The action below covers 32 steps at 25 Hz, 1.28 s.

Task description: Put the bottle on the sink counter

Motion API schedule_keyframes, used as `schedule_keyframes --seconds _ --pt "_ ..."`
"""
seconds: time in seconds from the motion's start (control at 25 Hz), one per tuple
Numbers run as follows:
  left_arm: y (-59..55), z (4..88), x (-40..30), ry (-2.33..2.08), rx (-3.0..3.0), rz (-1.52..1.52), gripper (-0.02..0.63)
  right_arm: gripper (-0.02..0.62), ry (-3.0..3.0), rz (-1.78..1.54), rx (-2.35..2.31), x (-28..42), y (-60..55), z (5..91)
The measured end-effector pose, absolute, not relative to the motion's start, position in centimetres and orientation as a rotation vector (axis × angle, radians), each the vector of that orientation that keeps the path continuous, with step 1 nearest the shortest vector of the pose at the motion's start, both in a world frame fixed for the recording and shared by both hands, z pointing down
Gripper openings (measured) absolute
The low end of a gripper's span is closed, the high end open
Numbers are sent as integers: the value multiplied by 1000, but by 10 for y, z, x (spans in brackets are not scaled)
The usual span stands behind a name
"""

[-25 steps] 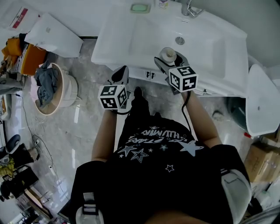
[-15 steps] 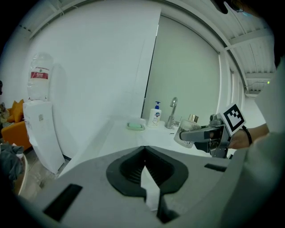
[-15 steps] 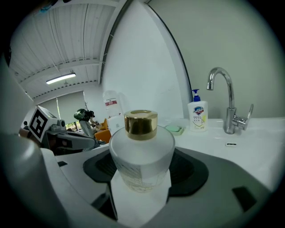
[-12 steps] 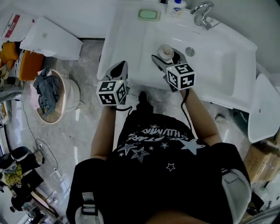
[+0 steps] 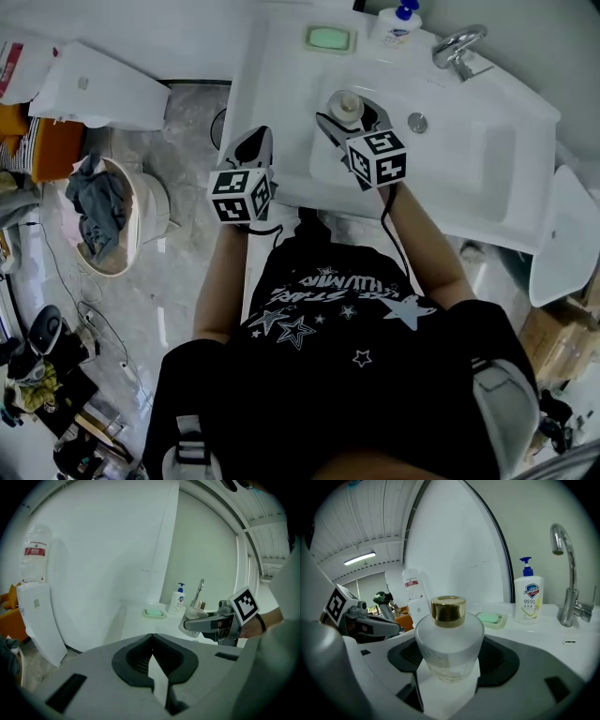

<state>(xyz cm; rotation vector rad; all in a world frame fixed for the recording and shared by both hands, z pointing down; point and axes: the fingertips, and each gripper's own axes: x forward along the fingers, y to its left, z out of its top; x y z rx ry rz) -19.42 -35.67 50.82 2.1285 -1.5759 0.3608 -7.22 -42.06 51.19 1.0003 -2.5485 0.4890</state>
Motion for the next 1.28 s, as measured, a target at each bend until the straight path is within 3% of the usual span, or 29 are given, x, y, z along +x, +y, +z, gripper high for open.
schedule_keyframes --seconds 1.28 --pt "-417 538 -234 -1488 2122 328 8 322 -2490 279 954 -155 -477 571"
